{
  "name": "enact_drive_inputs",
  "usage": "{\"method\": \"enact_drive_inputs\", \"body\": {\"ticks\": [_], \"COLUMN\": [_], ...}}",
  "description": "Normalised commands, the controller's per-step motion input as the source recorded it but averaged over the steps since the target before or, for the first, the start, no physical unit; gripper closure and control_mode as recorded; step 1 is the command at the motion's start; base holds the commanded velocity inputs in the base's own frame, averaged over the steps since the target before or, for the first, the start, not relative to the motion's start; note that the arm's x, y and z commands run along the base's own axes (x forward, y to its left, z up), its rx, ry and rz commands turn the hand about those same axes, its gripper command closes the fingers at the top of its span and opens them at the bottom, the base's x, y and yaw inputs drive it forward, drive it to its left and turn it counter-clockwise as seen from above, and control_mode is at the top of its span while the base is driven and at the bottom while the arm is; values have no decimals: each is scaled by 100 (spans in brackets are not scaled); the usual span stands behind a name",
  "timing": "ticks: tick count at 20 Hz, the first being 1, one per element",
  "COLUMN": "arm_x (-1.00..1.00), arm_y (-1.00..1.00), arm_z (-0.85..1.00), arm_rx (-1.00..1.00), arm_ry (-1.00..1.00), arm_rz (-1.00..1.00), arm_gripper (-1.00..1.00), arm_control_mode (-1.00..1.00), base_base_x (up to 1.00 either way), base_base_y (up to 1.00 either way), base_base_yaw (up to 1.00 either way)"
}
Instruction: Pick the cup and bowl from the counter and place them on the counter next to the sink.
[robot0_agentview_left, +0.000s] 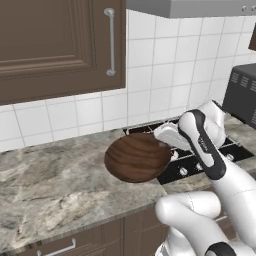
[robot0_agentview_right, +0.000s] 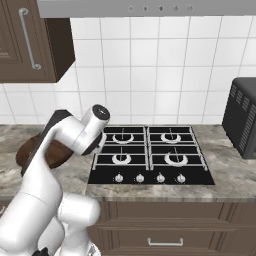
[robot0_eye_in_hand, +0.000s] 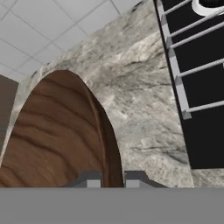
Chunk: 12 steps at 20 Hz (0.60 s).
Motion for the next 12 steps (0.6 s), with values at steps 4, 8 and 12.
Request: {"method": "enact_drive_inputs", "body": {"ticks": [4, 8, 12], "arm_x": [-4, 0, 0], "arm_y": [-28, -30, -34], "arm_z": [6, 0, 0], "arm_rx": [15, 21, 19], "arm_ry": [-3, 1, 12], "arm_rz": [-3, -2, -1], "arm_gripper": [100, 100, 100], "arm_control_mode": [-100, -100, -100], "base_base_x": [0, 0, 0], "base_base_y": [0, 0, 0], "base_base_yaw": [0, 0, 0]}}
